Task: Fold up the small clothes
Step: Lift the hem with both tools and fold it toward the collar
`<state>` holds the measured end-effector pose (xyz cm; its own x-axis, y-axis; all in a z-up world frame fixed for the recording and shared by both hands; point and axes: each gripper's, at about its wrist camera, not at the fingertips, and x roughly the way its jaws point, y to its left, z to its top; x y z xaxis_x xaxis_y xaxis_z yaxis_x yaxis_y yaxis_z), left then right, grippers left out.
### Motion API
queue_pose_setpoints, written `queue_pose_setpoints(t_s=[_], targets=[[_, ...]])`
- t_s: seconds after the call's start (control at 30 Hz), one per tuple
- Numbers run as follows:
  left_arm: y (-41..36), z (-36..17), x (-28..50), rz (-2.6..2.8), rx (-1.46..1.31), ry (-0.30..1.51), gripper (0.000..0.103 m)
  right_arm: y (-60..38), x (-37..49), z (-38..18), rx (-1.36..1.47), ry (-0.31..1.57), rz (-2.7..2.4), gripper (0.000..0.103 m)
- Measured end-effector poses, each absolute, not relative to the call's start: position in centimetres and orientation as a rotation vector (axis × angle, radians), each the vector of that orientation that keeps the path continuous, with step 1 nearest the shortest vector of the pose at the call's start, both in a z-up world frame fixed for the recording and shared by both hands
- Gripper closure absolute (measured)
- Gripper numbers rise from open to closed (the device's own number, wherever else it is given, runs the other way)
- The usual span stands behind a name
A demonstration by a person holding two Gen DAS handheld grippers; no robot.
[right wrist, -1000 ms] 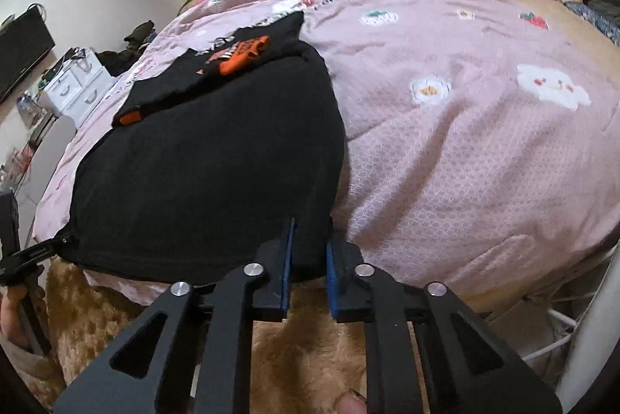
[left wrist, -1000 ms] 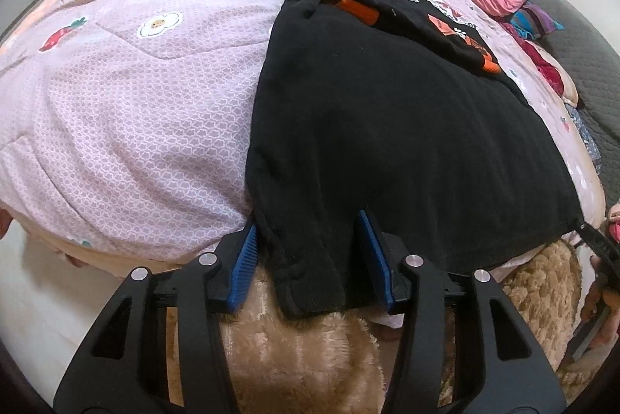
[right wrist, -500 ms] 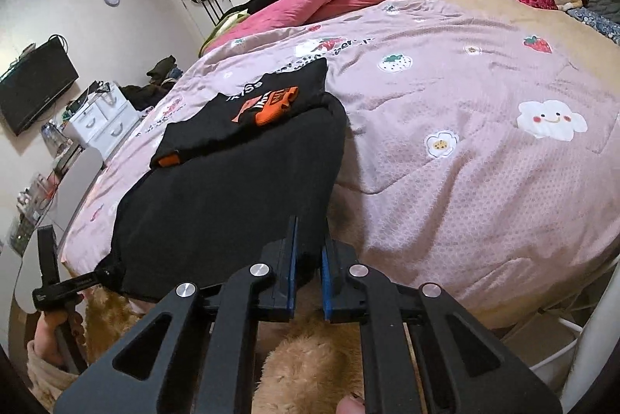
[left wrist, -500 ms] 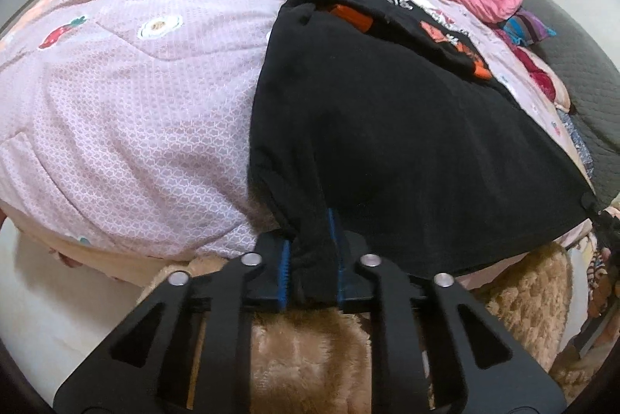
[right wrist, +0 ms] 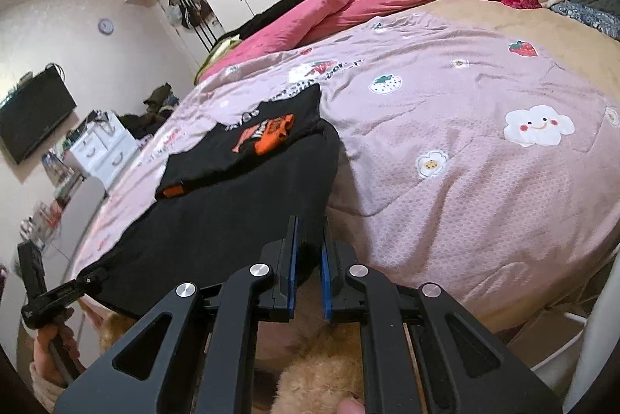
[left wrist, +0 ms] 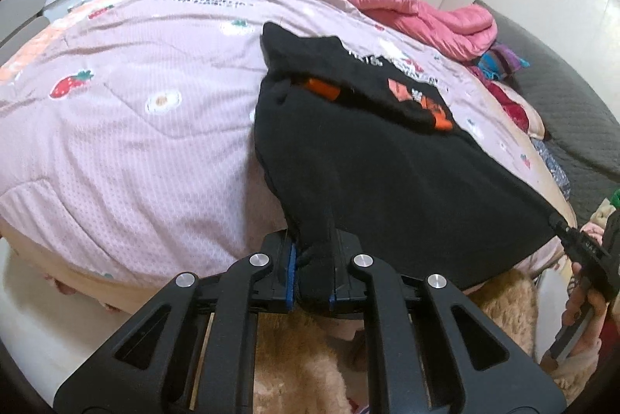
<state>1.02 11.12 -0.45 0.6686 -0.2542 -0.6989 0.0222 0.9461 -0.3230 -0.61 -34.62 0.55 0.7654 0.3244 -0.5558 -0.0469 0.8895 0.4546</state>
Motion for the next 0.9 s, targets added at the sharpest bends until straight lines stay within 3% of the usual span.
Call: queue_pose_setpoints(t_s=[0.53,0.9], targets=[[10.7,4.6,3.9,-0.123,-0.265,0.678,0.098,-34.5,1.7,4.0,0.402,0.593,0.152,0.094],[10.7,5.3,5.8,-0.08,-0.233,0.636,0.098,-34.4,4.2,5.5,0.384,0.547,0.124,0.094]])
